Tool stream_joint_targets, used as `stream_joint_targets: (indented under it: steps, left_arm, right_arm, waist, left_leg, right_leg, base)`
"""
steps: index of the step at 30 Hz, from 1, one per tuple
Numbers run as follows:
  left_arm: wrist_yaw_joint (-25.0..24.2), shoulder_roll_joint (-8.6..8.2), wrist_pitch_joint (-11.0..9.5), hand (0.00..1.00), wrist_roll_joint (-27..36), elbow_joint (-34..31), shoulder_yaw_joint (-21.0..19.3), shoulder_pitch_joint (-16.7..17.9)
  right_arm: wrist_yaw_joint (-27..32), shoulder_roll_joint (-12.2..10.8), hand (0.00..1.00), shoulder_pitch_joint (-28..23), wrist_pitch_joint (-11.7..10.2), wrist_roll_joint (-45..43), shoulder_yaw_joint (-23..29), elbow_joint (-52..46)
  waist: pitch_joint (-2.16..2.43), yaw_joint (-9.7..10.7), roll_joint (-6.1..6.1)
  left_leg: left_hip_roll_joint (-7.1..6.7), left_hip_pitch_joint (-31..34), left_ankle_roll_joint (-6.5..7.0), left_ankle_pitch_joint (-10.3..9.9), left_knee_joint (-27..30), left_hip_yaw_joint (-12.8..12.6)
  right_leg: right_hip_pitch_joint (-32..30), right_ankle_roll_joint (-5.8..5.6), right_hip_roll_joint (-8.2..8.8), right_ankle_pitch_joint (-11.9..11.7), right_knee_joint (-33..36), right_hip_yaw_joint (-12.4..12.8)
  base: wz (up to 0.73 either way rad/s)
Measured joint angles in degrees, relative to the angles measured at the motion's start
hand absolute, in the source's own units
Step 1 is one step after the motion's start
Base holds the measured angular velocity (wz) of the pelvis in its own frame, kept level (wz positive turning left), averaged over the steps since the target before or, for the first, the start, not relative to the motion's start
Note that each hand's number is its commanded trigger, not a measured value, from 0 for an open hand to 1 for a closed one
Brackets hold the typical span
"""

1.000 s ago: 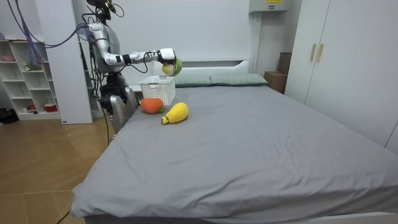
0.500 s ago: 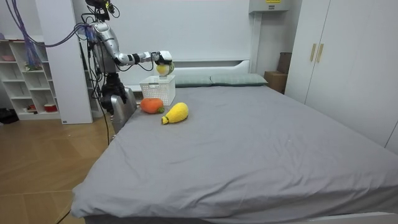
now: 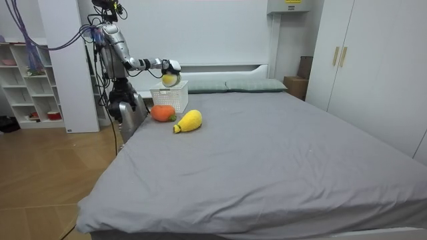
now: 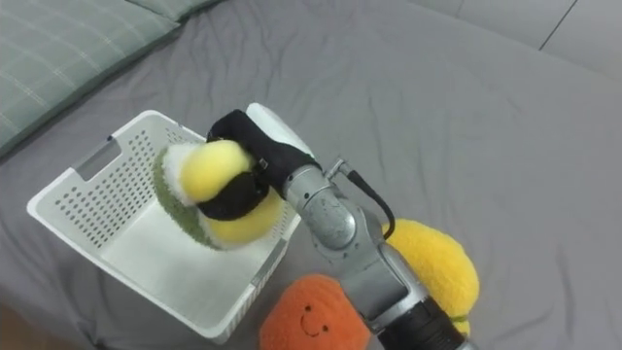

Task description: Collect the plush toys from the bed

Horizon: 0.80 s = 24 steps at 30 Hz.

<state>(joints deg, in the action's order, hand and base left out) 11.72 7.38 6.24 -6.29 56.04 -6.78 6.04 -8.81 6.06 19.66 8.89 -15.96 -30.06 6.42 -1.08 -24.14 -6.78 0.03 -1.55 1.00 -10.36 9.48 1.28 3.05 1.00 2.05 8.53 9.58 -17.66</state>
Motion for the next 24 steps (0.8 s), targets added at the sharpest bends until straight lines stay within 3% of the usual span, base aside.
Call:
stream_joint_targets:
  steps: [17, 24]
  left_arm:
    - [-1.23, -0.04, 0.01, 0.0, 1.1, 1.39, 0.23, -0.01]
    - [-1.23, -0.34, -0.34, 0.0, 1.13, 1.49, 0.21, -0.14]
  right_arm:
    - [-0.62, 0.29, 0.0, 0.0, -0.23, -1.03, -0.01, 0.94]
    - [0.01, 0.89, 0.0, 0.0, -1.12, -1.63, 2.05, 0.93]
  waist:
    - [-0.13, 1.18, -0.07]
    - [-0.21, 1.66, 0.82]
  left_leg:
    - [-0.07, 0.21, 0.0, -0.01, 0.07, 0.16]
    - [0.03, -0.16, 0.0, -0.01, 0.12, -0.5]
  right_leg:
    - [-0.08, 0.0, -0.09, 0.0, -0.03, 0.37]
    - [-0.19, 0.01, -0.08, -0.01, -0.01, 1.09]
  base:
    - [0.0]
    - [-0.04]
